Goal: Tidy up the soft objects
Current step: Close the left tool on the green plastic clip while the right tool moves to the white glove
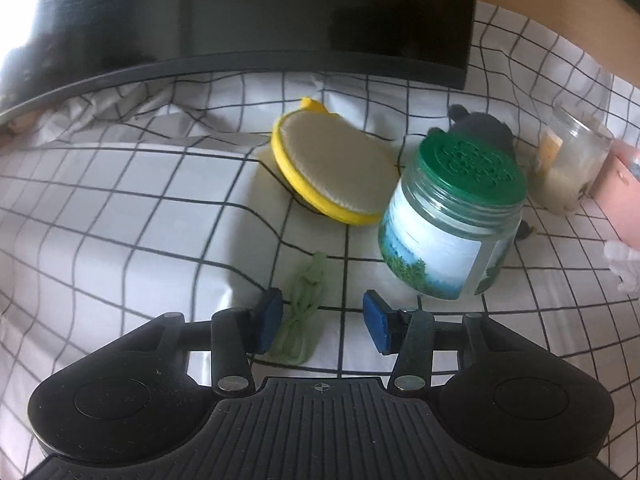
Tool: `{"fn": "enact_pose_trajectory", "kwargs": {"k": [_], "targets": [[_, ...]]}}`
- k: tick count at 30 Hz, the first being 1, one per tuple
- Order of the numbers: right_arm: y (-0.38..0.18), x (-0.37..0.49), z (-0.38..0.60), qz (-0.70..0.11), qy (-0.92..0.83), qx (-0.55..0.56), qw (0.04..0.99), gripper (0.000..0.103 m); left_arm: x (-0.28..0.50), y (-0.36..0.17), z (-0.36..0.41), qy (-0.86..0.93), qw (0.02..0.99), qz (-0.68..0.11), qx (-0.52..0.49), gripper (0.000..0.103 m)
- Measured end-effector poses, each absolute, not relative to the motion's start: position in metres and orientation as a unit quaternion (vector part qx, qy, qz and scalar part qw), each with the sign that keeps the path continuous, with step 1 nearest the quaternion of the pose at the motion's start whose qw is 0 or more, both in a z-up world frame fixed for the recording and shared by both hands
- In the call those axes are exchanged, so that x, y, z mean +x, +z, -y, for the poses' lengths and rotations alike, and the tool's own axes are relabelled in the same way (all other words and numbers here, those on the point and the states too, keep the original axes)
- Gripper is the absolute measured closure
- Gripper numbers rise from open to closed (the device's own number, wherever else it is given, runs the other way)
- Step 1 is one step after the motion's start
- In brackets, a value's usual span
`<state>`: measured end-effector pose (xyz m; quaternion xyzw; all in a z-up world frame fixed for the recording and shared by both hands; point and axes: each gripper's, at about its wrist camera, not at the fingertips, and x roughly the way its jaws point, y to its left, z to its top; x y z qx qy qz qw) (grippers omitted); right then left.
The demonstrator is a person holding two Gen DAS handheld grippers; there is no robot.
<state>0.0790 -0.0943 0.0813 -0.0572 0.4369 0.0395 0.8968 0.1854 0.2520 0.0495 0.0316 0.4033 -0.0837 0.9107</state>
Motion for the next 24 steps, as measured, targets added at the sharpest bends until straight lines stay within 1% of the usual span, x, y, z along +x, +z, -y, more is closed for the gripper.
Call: {"fn": "enact_pose_trajectory", "kwargs": {"k": [4, 6, 7, 11, 13, 14, 17, 24], "targets": [[0.079, 0.084, 0.106, -0.434, 0.020, -0.053, 0.899, 0.043, 0.189, 0.044, -0.246, -0.093, 0.910, -0.402, 0.034, 0.052], [0.078, 0.088, 0.111, -0.429, 0.015, -0.051, 0.902, 0.037, 0.189, 0.044, -0.244, -0.090, 0.909, -0.405, 0.036, 0.052], [0.077, 0.090, 0.115, -0.427, 0.014, -0.048, 0.903, 0.037, 0.187, 0.044, -0.244, -0.090, 0.909, -0.404, 0.036, 0.052], [0.068, 0.100, 0.128, -0.436, 0.009, -0.038, 0.899, 0.036, 0.186, 0.043, -0.242, -0.088, 0.911, -0.401, 0.046, 0.052], [0.063, 0.104, 0.134, -0.439, 0.008, -0.031, 0.898, 0.036, 0.185, 0.043, -0.242, -0.080, 0.913, -0.398, 0.044, 0.063], [0.060, 0.106, 0.138, -0.440, 0.011, -0.027, 0.897, 0.036, 0.185, 0.043, -0.243, -0.076, 0.914, -0.395, 0.041, 0.081], [0.053, 0.111, 0.143, -0.443, 0.022, -0.014, 0.896, 0.036, 0.183, 0.044, -0.249, -0.076, 0.915, -0.396, 0.021, 0.081], [0.049, 0.113, 0.136, -0.446, 0.045, 0.011, 0.894, 0.031, 0.165, 0.045, -0.246, -0.084, 0.912, -0.401, 0.019, 0.082]]}}
